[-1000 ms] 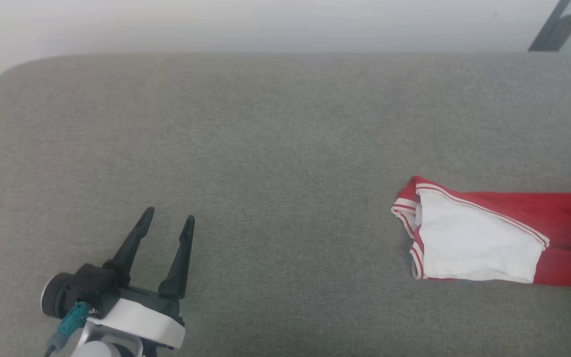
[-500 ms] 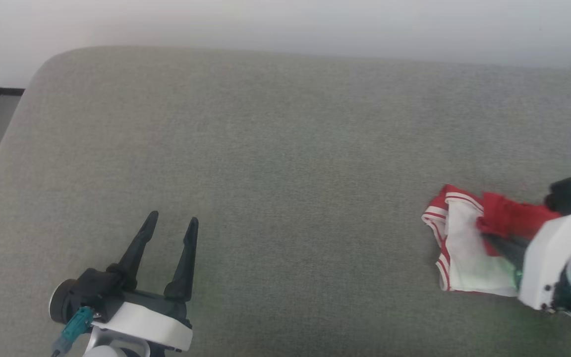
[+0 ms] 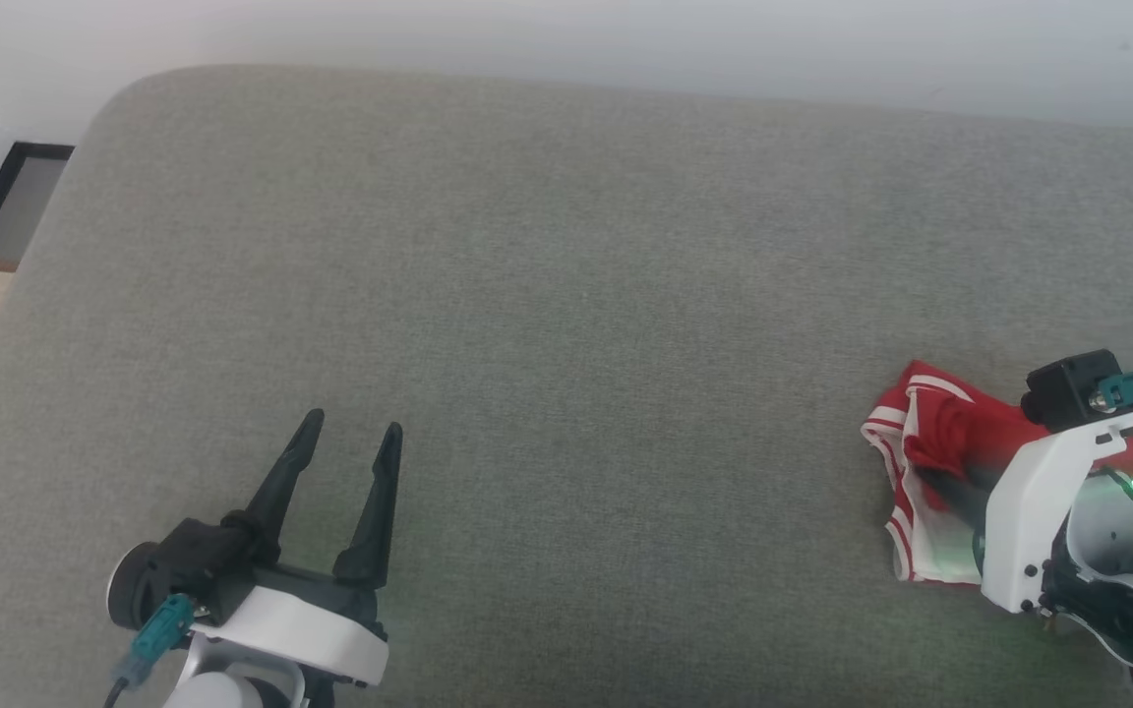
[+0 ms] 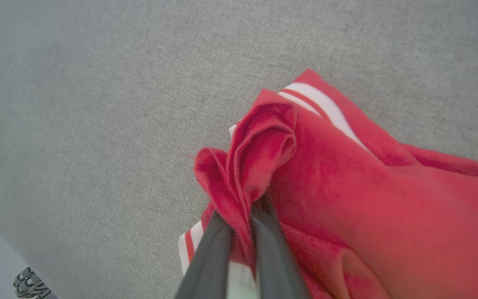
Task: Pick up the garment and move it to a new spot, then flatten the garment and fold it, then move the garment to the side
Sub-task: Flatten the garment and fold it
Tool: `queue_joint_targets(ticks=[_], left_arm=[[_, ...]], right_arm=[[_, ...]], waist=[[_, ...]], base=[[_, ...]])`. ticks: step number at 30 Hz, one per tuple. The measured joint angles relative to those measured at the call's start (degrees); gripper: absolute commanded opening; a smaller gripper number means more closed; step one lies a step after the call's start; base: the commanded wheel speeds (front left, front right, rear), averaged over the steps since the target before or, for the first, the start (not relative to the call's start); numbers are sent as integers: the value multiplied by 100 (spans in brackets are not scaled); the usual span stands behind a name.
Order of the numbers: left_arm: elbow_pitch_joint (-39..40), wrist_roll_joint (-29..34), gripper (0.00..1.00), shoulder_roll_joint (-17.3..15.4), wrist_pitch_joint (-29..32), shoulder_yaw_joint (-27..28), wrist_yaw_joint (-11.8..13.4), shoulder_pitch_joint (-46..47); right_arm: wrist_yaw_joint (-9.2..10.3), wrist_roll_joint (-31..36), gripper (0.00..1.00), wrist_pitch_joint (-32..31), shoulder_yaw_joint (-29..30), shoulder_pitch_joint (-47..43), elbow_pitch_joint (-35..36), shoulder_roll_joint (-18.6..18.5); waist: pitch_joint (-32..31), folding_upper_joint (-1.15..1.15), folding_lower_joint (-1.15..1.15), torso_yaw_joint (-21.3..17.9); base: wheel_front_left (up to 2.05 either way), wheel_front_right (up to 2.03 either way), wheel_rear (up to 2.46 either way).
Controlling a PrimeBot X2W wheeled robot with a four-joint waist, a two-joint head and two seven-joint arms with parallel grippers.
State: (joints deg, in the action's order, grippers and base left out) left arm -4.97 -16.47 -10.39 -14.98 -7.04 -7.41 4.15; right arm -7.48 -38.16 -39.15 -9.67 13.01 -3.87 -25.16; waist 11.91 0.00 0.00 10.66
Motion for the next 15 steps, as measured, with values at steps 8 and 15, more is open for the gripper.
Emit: queue_joint_targets(ticks=[8,15], left_arm=[[-114,-14,100,-85,0,91,0,-48],[-324,-148,100,-143,-1,80,0,-130]], right_arm=[[0,-210,100,619,-86,166,19,-204],[-1,-525,100,1567,-111,281,-363,-437]], waist=[[-150,0,0,-248],[-346,0,0,-539]], base=[[0,0,0],[0,0,0]])
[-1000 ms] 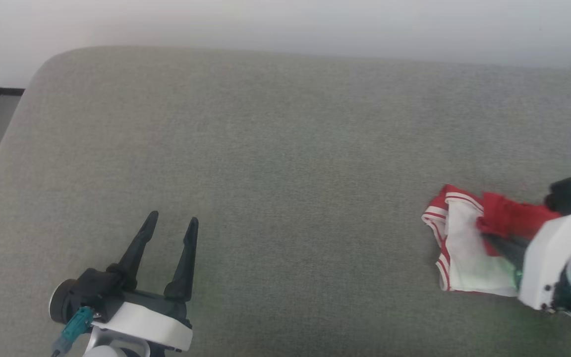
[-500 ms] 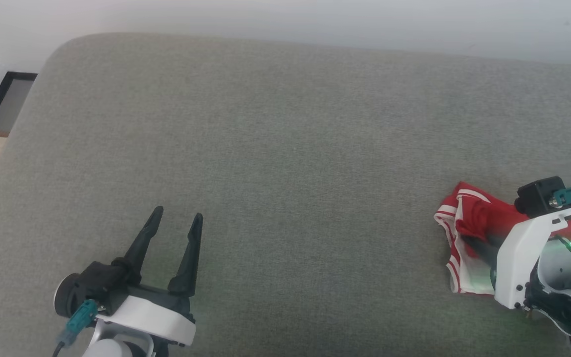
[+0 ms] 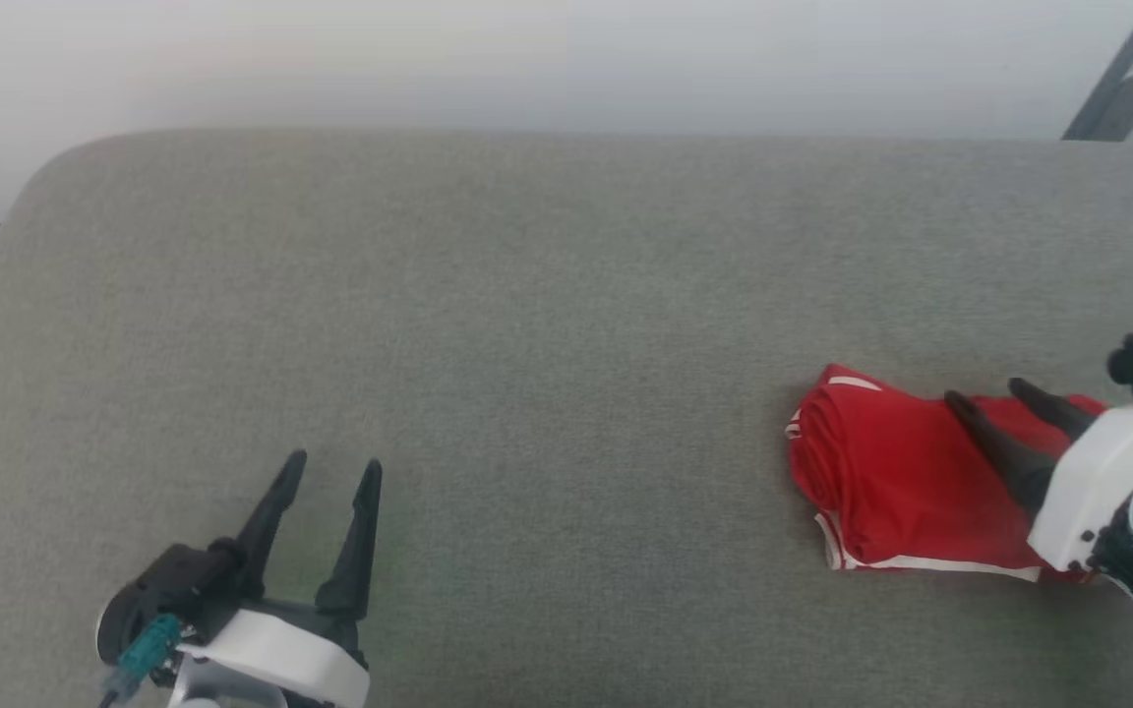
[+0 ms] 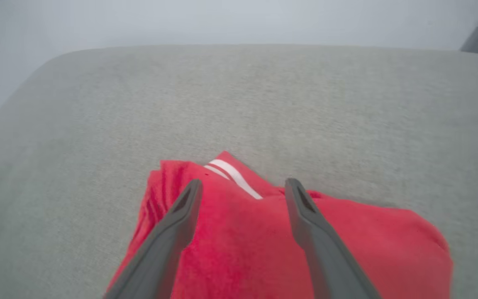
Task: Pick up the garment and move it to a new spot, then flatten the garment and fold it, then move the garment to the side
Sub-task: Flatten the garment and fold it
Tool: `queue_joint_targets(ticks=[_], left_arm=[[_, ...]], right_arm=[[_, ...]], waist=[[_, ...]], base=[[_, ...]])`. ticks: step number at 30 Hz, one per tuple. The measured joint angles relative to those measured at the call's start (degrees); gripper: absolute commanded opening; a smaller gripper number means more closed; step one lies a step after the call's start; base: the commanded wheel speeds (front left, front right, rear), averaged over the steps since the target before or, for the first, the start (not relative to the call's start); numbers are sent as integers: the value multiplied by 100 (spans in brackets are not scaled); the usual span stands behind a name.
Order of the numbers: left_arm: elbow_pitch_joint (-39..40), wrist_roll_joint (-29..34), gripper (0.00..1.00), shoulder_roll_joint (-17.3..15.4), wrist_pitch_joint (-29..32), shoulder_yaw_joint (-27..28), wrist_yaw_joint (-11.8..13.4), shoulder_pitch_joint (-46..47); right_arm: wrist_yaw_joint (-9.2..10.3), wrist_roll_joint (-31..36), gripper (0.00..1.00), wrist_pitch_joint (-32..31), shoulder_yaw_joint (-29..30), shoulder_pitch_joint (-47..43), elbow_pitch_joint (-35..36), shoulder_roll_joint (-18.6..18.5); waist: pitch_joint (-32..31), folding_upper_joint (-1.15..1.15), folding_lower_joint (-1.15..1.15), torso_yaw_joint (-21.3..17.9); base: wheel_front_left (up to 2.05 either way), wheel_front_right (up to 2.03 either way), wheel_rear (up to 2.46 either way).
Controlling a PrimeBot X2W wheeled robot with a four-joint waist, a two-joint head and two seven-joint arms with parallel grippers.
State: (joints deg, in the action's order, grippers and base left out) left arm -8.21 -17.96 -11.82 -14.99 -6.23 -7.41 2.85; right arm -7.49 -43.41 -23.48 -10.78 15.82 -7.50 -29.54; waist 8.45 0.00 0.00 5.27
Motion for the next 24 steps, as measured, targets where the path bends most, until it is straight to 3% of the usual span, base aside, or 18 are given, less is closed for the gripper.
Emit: queue_joint_targets(ticks=[9,16,24], left_arm=[[-394,-268,100,-62,1,153,0,-99],[-267,-260,100,-23,1,404,0,-499],[14,-269,100,0,1,625,0,-884]], right_arm=[[1,191,100,1930,-274,113,-1079,-182],[0,675,100,3314,-514,12,-1382,-175],[0,1020,100,3734,-229,-463,-1092,12]], waist=[[-394,0,0,-284],[-723,0,0,-446],[-897,0,0,-525]], base=[[0,0,0],[0,0,0],[0,0,0]])
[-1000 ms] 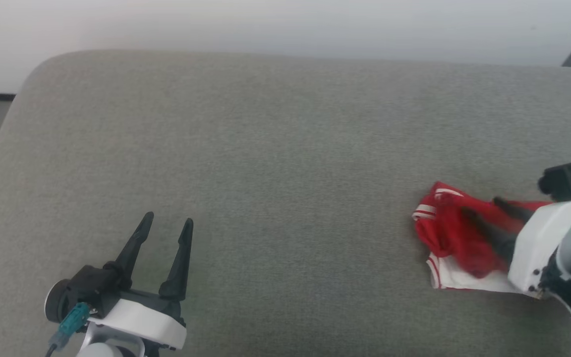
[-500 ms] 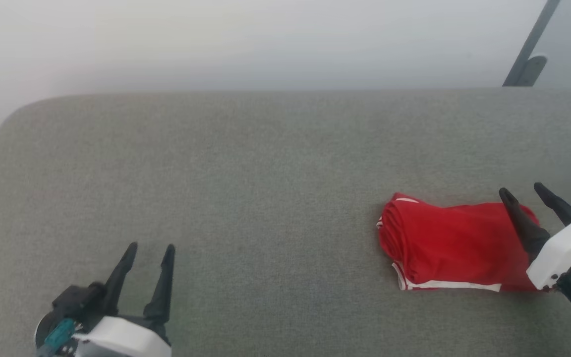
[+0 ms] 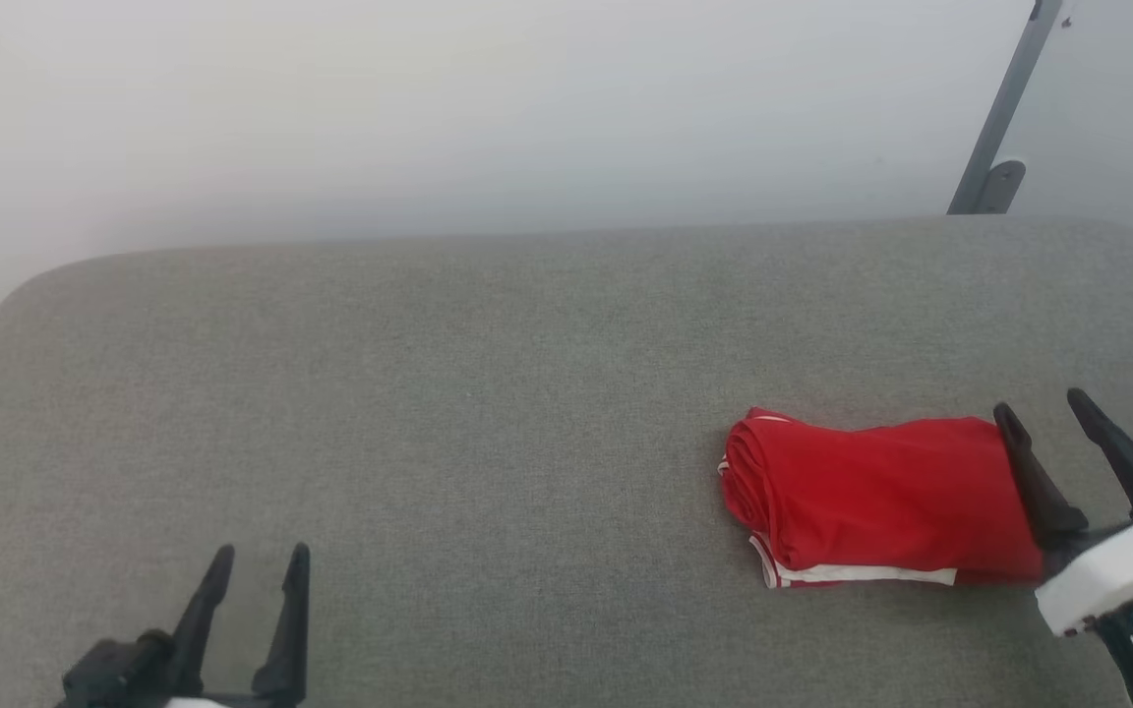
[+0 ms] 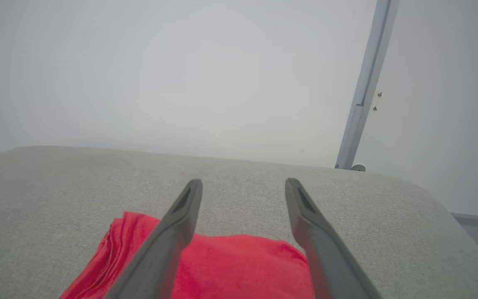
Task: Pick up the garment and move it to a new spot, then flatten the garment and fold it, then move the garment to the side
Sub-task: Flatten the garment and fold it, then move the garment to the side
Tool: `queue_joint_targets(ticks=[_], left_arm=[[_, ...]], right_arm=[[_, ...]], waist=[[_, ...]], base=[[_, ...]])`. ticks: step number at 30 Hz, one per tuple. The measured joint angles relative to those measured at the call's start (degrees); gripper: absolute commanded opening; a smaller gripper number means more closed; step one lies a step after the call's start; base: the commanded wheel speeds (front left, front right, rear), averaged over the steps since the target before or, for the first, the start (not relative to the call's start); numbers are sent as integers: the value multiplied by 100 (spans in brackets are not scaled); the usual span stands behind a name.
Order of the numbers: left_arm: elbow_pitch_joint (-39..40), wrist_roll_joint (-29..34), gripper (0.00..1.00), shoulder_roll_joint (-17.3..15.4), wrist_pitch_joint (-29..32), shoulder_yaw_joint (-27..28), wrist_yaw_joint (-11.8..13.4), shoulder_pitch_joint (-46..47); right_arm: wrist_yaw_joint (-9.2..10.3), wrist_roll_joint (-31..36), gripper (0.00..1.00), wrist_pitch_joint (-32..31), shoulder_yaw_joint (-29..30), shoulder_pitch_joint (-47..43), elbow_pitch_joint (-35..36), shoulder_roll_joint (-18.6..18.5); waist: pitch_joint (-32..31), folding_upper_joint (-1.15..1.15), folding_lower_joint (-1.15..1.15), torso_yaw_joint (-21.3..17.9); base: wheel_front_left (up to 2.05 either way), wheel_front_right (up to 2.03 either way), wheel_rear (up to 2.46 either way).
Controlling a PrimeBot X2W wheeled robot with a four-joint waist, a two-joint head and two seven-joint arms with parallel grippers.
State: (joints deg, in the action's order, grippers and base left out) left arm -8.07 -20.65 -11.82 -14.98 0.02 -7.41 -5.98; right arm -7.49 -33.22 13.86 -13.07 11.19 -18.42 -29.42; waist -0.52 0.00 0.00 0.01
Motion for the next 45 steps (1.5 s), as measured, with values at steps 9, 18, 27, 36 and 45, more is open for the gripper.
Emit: queue_joint_targets(ticks=[9,18,27,36,45], left_arm=[[420,80,100,172,0,122,0,-414],[848,247,100,422,0,385,0,-849],[861,293,100,480,0,387,0,-844],[832,293,100,503,0,347,0,-808],[688,314,100,457,0,26,0,-382]], right_arm=[[0,107,100,82,651,-822,691,328],[0,267,100,-35,1241,-1496,1313,550],[1,360,100,-258,1348,-1570,1571,675],[0,188,100,-781,1291,-1463,1510,616],[1,110,100,-2681,1281,-813,1001,-82]], waist=[[-36,0,0,33],[-15,0,0,69],[-36,0,0,90],[-75,0,0,98],[32,0,0,161]], base=[[0,0,0],[0,0,0],[0,0,0],[0,0,0],[0,0,0]])
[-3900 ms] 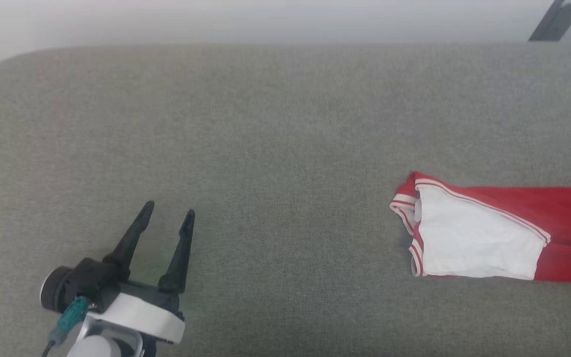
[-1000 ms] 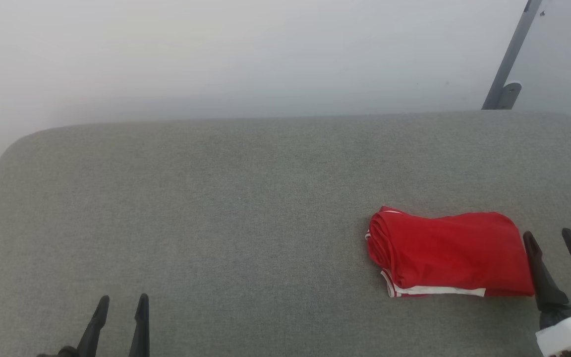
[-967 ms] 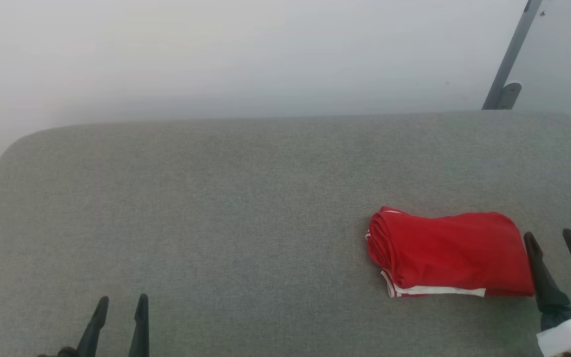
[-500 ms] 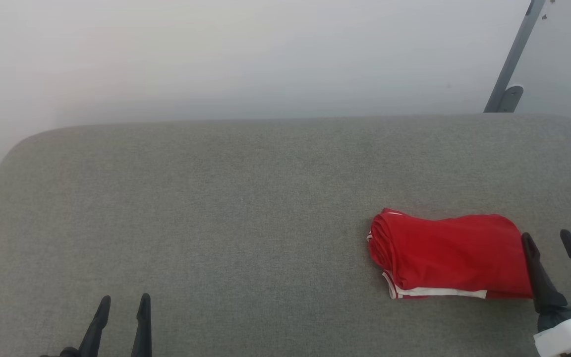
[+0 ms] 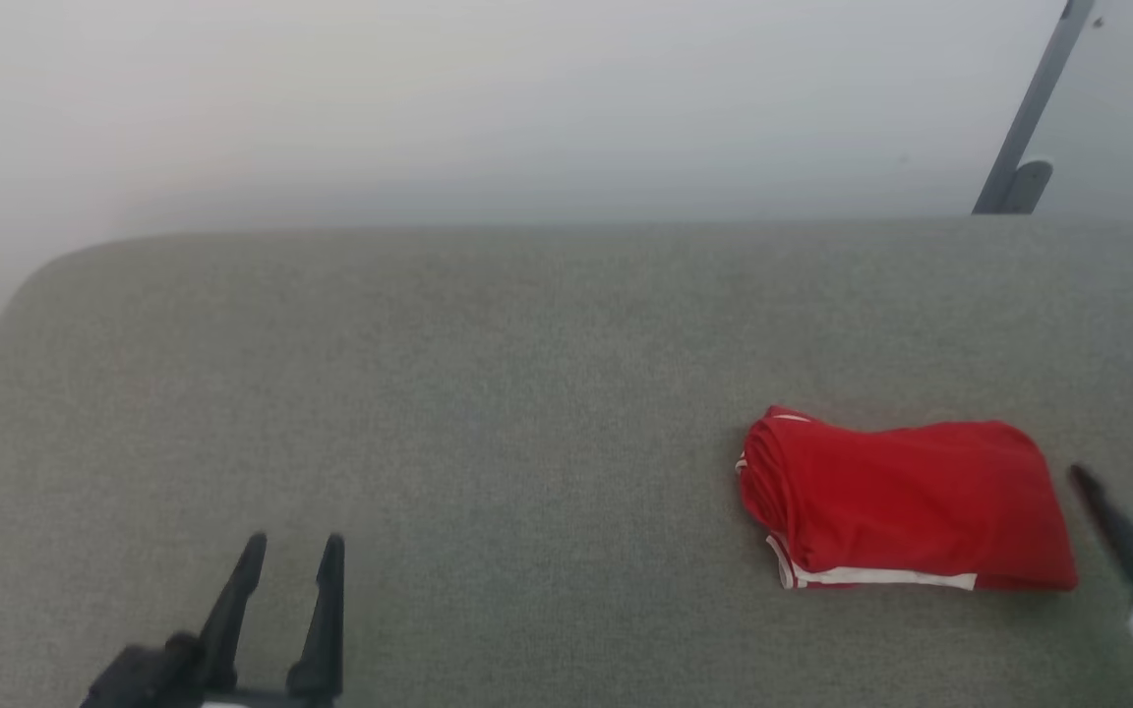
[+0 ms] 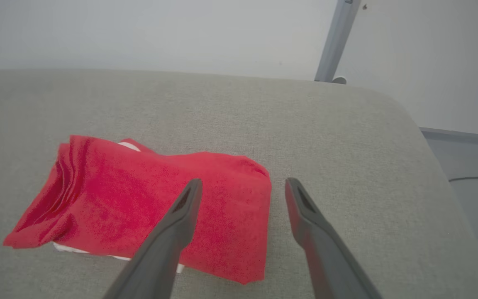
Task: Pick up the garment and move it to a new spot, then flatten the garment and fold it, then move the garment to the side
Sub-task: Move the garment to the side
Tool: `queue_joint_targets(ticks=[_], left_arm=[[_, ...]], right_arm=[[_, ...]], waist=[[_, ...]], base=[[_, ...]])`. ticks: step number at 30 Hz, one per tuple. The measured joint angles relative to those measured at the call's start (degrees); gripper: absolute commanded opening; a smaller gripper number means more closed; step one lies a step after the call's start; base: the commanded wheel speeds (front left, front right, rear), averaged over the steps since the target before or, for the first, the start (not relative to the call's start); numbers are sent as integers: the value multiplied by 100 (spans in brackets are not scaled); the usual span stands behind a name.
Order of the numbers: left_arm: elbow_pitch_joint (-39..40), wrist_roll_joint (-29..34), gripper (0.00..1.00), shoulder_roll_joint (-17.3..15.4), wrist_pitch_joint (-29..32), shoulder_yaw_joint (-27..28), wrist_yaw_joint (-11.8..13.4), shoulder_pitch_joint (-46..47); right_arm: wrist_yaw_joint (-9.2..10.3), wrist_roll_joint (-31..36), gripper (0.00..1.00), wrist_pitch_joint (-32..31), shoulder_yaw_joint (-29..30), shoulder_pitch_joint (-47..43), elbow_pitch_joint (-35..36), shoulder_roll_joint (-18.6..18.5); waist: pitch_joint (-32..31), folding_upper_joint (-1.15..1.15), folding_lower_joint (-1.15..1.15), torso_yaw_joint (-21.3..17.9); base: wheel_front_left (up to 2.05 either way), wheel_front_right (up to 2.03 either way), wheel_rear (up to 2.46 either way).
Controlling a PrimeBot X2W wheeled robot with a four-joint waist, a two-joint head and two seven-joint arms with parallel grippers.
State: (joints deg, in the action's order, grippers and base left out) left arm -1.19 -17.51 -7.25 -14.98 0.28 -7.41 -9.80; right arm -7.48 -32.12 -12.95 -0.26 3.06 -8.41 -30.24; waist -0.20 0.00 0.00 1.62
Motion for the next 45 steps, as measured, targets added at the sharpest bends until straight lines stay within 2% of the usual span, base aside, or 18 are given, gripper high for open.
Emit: queue_joint_targets(ticks=[5,8,11,18,24,25,26,27,29,36,45], left_arm=[[-7,-12,100,-35,0,-163,0,479],[-35,-13,100,-89,0,-324,0,849],[-58,-41,100,-130,-1,-445,0,1198],[-98,-100,100,-277,0,-636,0,1739],[-156,-115,100,-372,0,-711,0,2018],[-176,-116,100,-387,0,-725,0,2052],[-191,-115,100,-401,0,-740,0,2083],[-200,-115,100,-412,0,-746,0,2107],[-214,-115,100,-463,0,-746,0,2171],[-174,-118,100,-697,0,-810,0,2403],[-35,-90,100,-1107,0,-1268,0,3499]], right_arm=[[0,-29,100,-1274,-60,659,-121,-463],[-1,-318,100,-2196,-186,957,-204,-606],[-1,-575,100,-2792,-149,1241,-253,-644],[-1,-550,100,-3522,-23,1626,-522,-717],[0,-572,100,-3672,-134,1852,-660,-571],[0,-590,90,-3694,-176,1877,-653,-555],[0,-610,42,-3690,-199,1896,-643,-549],[0,-617,19,-3666,-221,1919,-634,-533],[0,-656,0,-3562,-248,1967,-612,-470],[-16,-703,0,-3017,-149,2112,-489,-365],[-7,-194,0,-1971,1001,2557,-921,-742]], waist=[[311,0,0,38],[594,0,0,64],[902,0,0,103],[1612,0,0,187],[2072,0,0,221],[2128,0,0,216],[2175,0,0,208],[2214,0,0,193],[2267,0,0,145],[2424,0,0,-206],[3061,0,0,-742]], base=[[0,0,0],[0,0,0],[0,0,0],[0,0,0],[0,0,0],[0,0,0],[0,0,0],[0,0,0],[0,0,0],[0,0,0],[0,0,0]])
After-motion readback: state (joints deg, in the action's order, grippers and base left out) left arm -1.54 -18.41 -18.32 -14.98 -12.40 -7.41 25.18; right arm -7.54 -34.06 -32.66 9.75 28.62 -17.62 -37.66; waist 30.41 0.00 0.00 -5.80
